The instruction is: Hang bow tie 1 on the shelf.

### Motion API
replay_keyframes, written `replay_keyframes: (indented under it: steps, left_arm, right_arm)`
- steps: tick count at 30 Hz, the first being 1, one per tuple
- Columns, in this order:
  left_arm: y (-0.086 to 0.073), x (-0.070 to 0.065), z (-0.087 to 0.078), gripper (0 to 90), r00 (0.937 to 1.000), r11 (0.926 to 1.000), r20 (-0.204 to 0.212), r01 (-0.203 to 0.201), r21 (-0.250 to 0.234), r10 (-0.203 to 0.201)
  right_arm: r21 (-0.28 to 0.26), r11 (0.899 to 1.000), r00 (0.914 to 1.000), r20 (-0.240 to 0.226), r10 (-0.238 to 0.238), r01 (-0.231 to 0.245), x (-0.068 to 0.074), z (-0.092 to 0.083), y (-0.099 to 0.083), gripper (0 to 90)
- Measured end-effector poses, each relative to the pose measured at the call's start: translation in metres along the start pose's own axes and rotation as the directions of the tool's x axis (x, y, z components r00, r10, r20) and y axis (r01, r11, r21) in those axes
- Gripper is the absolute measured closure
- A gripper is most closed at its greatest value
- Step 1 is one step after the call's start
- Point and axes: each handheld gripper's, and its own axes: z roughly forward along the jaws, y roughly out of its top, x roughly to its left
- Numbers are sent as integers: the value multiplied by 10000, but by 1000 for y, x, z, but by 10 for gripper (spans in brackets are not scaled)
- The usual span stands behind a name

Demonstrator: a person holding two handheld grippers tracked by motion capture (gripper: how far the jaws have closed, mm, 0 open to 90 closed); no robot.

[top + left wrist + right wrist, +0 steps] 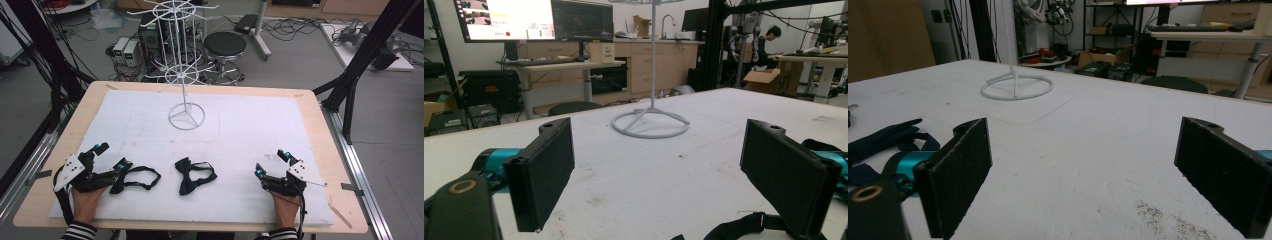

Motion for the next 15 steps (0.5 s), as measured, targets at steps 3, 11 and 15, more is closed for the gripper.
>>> replay_keyframes:
  steps: [3,11,15]
  left_arm:
    - [0,0,0,146,10000,10000,-8,-45,-34,45]
    - [0,-1,0,146,10000,9999,-38,-90,44,90]
    - [0,0,0,146,10000,10000,-25,-44,-31,44]
  right_arm:
    - [-37,10000,10000,-47,10,-10,-1,0,0,75]
    - [-21,9999,9999,-52,-105,105,0,0,0,75]
    - [-106,9999,10000,5,22,-22,0,-1,0,75]
